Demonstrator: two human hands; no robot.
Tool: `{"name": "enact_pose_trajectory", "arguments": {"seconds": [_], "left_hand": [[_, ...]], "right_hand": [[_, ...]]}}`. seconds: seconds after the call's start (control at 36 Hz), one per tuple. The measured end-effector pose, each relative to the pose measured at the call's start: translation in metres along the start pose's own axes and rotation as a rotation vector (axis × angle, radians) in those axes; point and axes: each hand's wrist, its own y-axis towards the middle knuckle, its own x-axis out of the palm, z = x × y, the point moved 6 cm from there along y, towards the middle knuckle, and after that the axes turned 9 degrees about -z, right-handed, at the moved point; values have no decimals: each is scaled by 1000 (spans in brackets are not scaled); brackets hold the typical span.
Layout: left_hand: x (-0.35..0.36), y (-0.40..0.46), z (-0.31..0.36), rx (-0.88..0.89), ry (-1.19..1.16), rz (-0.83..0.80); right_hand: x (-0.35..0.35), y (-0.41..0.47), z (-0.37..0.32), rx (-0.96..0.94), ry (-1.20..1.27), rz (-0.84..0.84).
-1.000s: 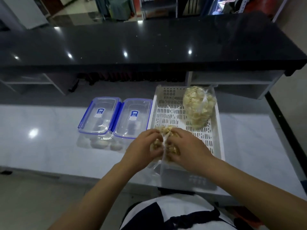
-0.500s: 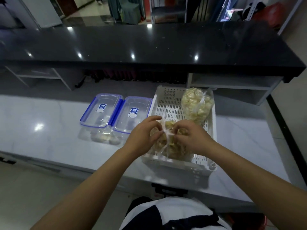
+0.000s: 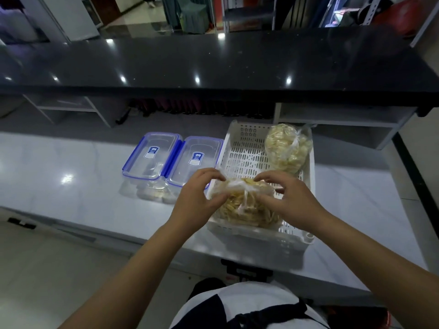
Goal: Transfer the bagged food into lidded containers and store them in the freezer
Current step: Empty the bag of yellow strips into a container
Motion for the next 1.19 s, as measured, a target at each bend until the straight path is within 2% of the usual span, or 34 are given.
{"name": "enact_pose_trajectory", "arguments": {"seconds": [0.11, 0.25, 0.39, 0.47, 0.56, 0.61, 0.75, 0.97, 1.03, 1.08, 1.19], "left_hand": [[2, 3, 15, 72, 105, -2], [4, 18, 27, 150, 284, 4], [10, 41, 27, 186, 466, -173], [13, 50, 26, 232, 492, -274], [11, 55, 23, 236, 460, -366], [6, 55, 22, 260, 373, -372], [-20, 49, 16, 293, 87, -160], [-30, 31, -31, -25, -305, 25], [-29, 31, -34, -47, -331, -21], [-28, 33, -29, 2, -297, -98], [-24, 42, -10, 94, -311, -340]], "right_hand": [[8, 4, -22, -93, -172, 6], [15, 13, -26, -62, -324, 49], [15, 17, -25, -23, -441, 116], [15, 17, -26, 2, -483, 130], [17, 17, -28, 2, -446, 86], [16, 14, -30, 0, -398, 77], [1, -1, -28, 55, -191, 148], [3, -45, -7, 176, 3, 476], [9, -53, -5, 197, 28, 514], [13, -56, -6, 217, 64, 528], [18, -46, -20, 237, 96, 479]]}}
